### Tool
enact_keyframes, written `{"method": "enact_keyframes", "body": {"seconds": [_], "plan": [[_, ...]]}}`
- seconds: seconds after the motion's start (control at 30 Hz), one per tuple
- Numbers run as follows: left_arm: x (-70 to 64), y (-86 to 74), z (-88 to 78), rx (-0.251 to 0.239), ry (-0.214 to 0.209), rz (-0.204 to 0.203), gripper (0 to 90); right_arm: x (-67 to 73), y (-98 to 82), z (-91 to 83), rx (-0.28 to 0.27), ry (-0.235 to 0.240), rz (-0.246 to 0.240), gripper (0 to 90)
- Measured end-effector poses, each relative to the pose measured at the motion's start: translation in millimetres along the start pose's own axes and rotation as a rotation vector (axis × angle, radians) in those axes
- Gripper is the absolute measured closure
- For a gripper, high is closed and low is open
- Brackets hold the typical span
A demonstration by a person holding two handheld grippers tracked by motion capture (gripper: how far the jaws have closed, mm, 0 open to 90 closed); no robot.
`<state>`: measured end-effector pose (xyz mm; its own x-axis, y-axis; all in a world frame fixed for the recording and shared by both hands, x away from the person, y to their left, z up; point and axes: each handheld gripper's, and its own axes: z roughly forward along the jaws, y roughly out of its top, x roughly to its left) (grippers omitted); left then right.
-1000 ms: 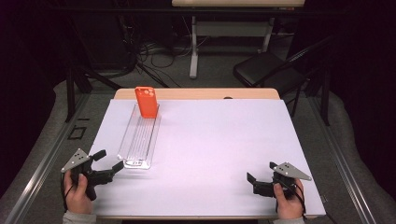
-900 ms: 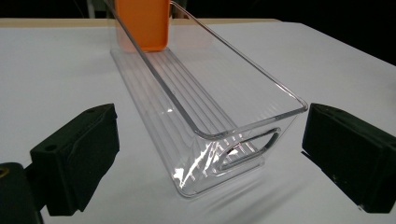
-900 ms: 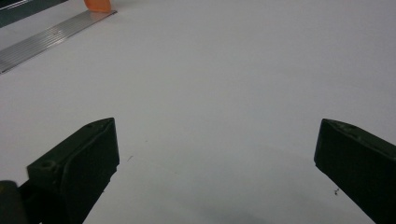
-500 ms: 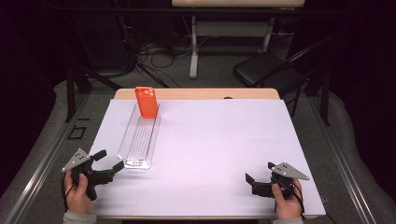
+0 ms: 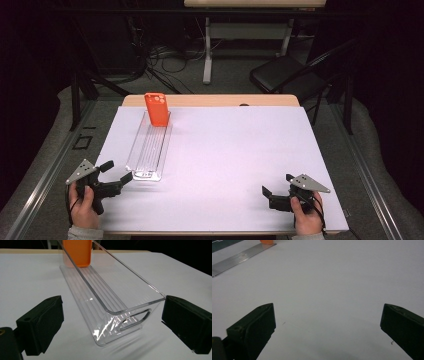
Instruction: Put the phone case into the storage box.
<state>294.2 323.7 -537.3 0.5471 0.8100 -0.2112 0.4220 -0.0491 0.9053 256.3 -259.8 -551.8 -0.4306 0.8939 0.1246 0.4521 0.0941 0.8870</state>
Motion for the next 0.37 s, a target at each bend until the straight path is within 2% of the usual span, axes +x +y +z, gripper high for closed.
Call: {"method": "enact_keyframes", "body": {"seconds": [0.37], "plan": [[1.3, -0.2, -0.8, -0.004, 0.002, -0.010, 4.4, 1.1, -0.1, 0.3, 0.004, 0.008, -0.012, 0.0]]}}
